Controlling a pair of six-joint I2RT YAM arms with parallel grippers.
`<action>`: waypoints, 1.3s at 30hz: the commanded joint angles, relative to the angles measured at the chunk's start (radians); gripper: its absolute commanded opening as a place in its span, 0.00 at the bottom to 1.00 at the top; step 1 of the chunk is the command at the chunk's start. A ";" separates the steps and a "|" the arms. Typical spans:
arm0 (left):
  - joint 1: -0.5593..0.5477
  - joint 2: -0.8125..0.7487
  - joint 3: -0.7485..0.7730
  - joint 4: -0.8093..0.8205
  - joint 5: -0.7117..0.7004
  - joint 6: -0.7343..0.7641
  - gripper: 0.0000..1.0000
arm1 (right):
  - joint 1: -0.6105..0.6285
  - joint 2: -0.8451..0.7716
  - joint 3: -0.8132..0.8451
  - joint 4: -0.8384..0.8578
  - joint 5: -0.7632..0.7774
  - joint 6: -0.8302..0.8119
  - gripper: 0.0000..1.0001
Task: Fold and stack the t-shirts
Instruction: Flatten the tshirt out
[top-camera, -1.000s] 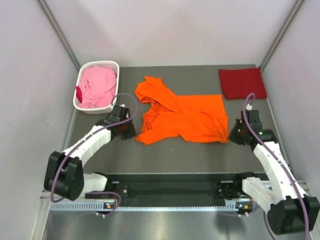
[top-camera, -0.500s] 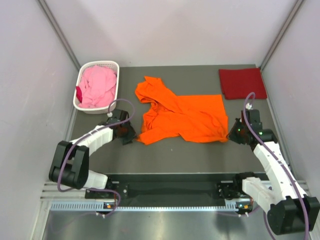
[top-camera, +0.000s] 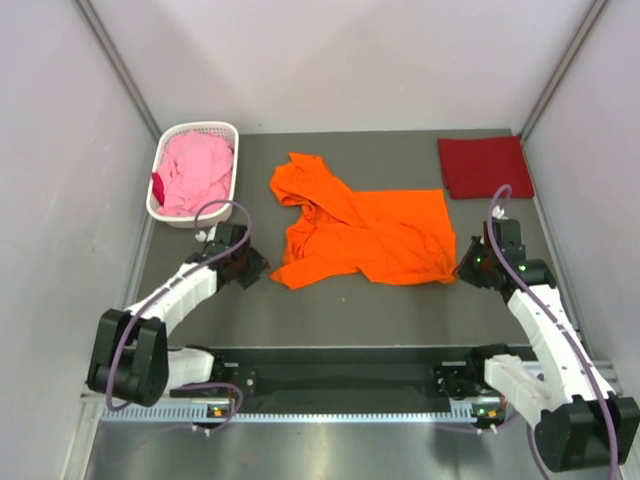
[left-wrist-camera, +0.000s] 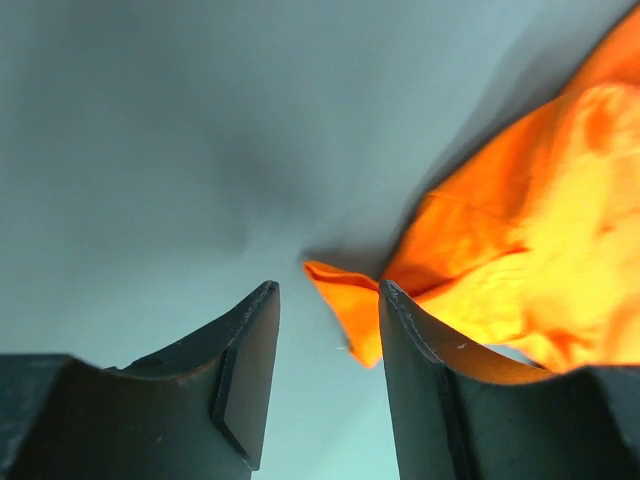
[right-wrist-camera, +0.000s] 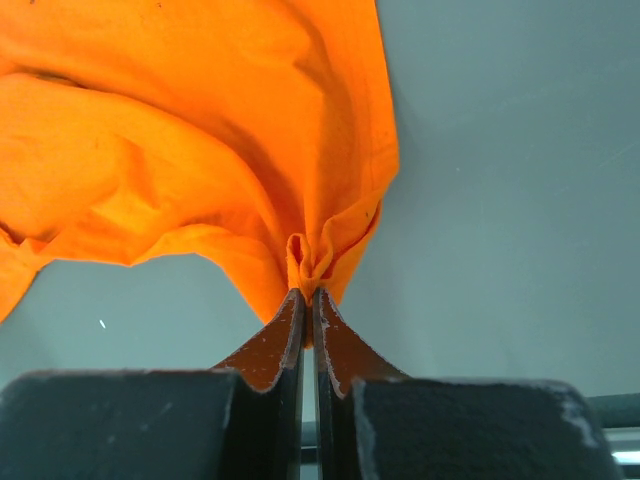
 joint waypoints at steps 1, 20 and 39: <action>0.007 -0.059 0.004 -0.010 -0.011 -0.098 0.49 | -0.009 -0.021 0.031 0.043 -0.001 -0.005 0.00; 0.004 0.044 -0.074 0.084 0.042 -0.297 0.42 | -0.009 -0.032 0.028 0.055 -0.025 -0.003 0.00; -0.002 0.016 0.286 -0.068 -0.198 -0.046 0.00 | -0.010 0.094 0.236 0.028 0.059 0.020 0.00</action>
